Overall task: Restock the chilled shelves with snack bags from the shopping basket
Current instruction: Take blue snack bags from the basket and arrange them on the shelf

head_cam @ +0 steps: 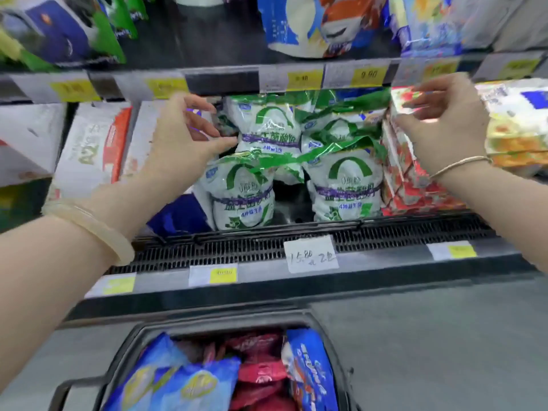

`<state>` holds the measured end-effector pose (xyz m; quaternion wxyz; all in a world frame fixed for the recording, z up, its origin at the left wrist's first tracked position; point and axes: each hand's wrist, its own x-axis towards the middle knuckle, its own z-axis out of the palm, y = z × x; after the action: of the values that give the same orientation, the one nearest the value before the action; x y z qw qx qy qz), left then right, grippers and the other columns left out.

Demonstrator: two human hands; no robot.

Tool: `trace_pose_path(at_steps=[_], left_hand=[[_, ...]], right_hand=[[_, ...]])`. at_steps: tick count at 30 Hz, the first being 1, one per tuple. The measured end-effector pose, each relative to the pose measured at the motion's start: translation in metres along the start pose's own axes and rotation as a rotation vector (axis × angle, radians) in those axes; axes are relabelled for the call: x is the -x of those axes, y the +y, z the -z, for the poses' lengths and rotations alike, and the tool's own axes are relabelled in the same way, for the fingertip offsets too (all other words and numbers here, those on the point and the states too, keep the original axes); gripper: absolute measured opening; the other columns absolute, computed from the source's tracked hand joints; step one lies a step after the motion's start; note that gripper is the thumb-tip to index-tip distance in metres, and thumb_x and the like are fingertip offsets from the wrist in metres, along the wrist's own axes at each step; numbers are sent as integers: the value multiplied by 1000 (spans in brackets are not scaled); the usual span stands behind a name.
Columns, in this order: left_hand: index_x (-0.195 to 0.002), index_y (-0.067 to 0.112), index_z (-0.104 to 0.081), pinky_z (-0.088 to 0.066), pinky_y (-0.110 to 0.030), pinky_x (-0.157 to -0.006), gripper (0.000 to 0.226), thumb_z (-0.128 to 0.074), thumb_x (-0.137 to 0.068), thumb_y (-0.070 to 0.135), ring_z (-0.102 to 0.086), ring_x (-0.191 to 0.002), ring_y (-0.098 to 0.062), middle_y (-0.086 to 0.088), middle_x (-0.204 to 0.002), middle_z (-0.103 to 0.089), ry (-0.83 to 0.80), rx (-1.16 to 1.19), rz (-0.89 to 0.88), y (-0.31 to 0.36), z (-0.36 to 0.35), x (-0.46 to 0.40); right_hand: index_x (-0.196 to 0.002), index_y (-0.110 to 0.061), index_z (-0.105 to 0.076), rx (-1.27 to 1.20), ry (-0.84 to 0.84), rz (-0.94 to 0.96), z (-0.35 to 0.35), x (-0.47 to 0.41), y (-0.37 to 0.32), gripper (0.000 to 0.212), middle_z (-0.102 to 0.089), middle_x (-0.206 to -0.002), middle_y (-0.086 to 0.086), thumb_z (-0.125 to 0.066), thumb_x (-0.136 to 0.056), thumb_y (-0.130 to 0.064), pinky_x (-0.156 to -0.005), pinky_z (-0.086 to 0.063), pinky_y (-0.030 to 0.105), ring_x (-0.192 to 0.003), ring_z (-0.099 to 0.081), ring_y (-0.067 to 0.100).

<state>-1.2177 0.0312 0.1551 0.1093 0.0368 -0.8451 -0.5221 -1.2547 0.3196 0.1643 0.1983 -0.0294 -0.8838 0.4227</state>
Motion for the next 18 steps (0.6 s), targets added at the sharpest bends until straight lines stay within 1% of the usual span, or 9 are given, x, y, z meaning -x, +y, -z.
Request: trace_pose_path(at_steps=[2, 6, 8, 9, 11, 13, 15, 16, 18], left_hand=[[-84, 31, -45, -44, -10, -51, 42, -78, -70, 8, -51, -54, -10, 1, -67, -54, -97, 26, 30, -17, 3, 34], [-79, 34, -48, -47, -18, -57, 41, -79, -68, 9, -53, -50, -4, 2, -65, -59, -261, -44, 100, -59, 2, 97], [-76, 34, -51, -48, -25, -60, 38, -79, -68, 10, -54, -55, -11, 2, -66, -61, -367, -77, 147, -80, -9, 127], [-75, 33, -52, -47, -24, -61, 36, -79, -69, 10, -54, -57, -13, 3, -67, -61, -428, -91, 173, -90, -17, 141], [-75, 32, -53, -45, -14, -60, 34, -78, -70, 9, -54, -60, -11, 4, -71, -62, -537, -115, 222, -107, -33, 167], [-76, 30, -53, -44, -14, -61, 32, -77, -71, 9, -55, -64, -13, 3, -74, -63, -600, -133, 254, -123, -52, 189], [-79, 28, -55, -44, -18, -66, 29, -76, -72, 11, -57, -69, -14, 4, -77, -64, -635, -159, 285, -139, -68, 209], [-83, 26, -56, -44, -18, -68, 26, -75, -73, 11, -58, -73, -15, 4, -80, -64, -657, -175, 303, -146, -73, 217], [-94, 19, -61, -44, -19, -72, 24, -72, -75, 10, -59, -80, -17, -1, -91, -67, -714, -190, 340, -161, -85, 235]], right_hand=[[-99, -16, -51, -20, 7, -64, -5, 43, 10, 33, -60, -80, -1, -71, -73, -10, -64, -42, 7, -58, -54, -9], [-100, -3, -57, 5, -5, -206, -24, 135, 37, 27, -59, -73, -6, -69, -76, -7, -62, -40, 3, -61, -56, -7], [-97, -4, -58, 45, -41, -307, -31, 187, 56, 23, -61, -76, 0, -69, -76, -6, -62, -38, 5, -67, -57, 9], [-95, -5, -59, 62, -63, -359, -32, 213, 66, 21, -61, -76, 1, -69, -76, -5, -61, -37, 2, -66, -56, 14], [-90, -11, -57, 73, -121, -457, -30, 256, 84, 20, -61, -74, 2, -69, -76, -4, -64, -38, 2, -61, -55, 8], [-86, -17, -53, 108, -173, -536, -27, 290, 101, 23, -61, -74, 4, -69, -76, -3, -64, -40, 6, -60, -55, 1], [-84, -18, -52, 137, -220, -615, -23, 317, 113, 24, -63, -74, 6, -68, -77, -2, -66, -41, 16, -65, -57, 14], [-83, -18, -53, 153, -250, -650, -22, 329, 116, 23, -63, -71, 3, -68, -77, -2, -69, -40, 22, -69, -58, 21], [-82, -19, -55, 207, -350, -714, -24, 354, 119, 19, -57, -63, -10, -68, -78, -5, -72, -39, 24, -76, -61, 25]])
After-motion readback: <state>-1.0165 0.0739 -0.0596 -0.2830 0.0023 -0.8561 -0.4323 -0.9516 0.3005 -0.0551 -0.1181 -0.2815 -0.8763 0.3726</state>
